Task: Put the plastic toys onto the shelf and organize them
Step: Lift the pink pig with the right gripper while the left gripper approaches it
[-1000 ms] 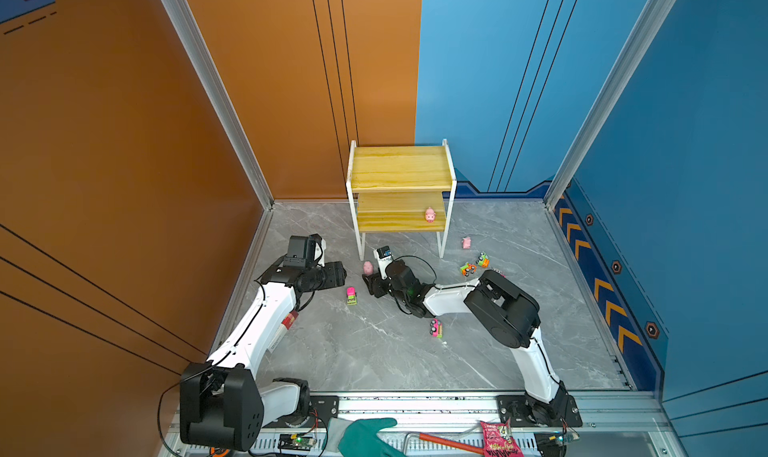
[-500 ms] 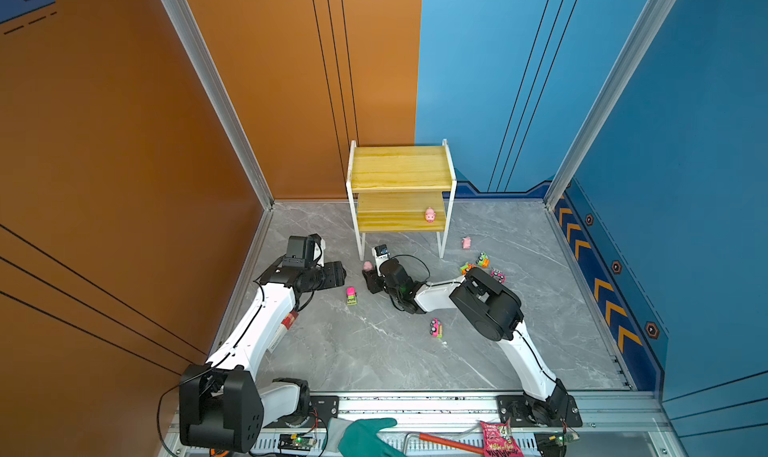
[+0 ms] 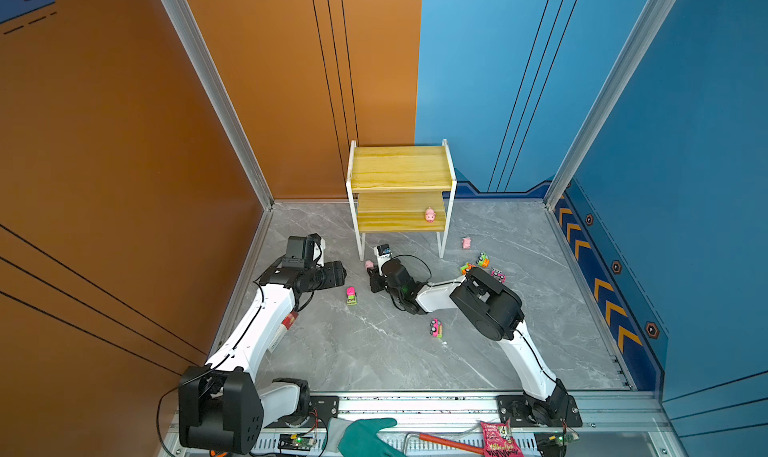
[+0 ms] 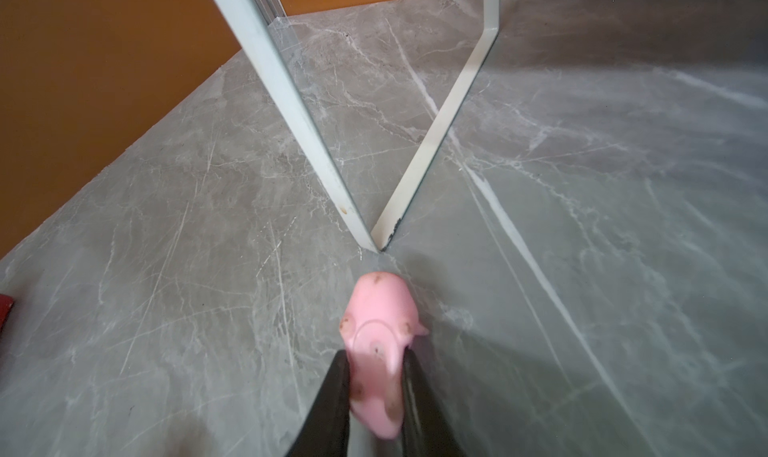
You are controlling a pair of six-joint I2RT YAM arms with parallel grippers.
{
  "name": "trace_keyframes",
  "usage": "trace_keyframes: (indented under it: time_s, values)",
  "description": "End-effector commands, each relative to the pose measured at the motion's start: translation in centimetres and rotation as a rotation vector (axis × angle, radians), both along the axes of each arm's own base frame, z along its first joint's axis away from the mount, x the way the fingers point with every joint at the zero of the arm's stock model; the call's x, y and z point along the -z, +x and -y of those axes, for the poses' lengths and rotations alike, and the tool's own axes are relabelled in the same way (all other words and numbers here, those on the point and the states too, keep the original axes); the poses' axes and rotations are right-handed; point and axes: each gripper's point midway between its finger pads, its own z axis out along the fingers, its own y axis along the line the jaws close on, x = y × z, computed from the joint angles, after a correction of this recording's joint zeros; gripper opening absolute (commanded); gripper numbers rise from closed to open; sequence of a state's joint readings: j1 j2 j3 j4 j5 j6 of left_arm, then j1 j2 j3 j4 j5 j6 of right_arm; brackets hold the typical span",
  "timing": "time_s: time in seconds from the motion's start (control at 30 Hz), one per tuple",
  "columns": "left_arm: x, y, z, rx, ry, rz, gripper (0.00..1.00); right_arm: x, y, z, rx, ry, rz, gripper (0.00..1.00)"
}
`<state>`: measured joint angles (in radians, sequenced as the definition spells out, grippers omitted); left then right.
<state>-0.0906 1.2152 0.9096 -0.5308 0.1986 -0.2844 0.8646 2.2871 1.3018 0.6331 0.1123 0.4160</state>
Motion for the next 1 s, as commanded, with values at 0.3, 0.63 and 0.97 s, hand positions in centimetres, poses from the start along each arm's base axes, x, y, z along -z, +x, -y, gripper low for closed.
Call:
trace_keyframes:
  time_s: [0.3, 0.63, 0.97]
  values:
    - [0.1, -1.0, 1.3, 0.037, -0.026, 0.005, 0.78, -6.0, -6.0, 3.2, -0.166, 0.053, 0.066, 0.21]
    - [-1.3, -2.9, 5.6, 0.078, -0.273, -0.004, 0.76, -9.1, -12.0, 4.5, -0.388, 0.121, 0.088, 0.21]
    - [-2.7, -3.5, 8.7, 0.065, -0.527, 0.041, 0.75, -12.0, -14.5, 4.6, -0.462, 0.204, 0.124, 0.22]
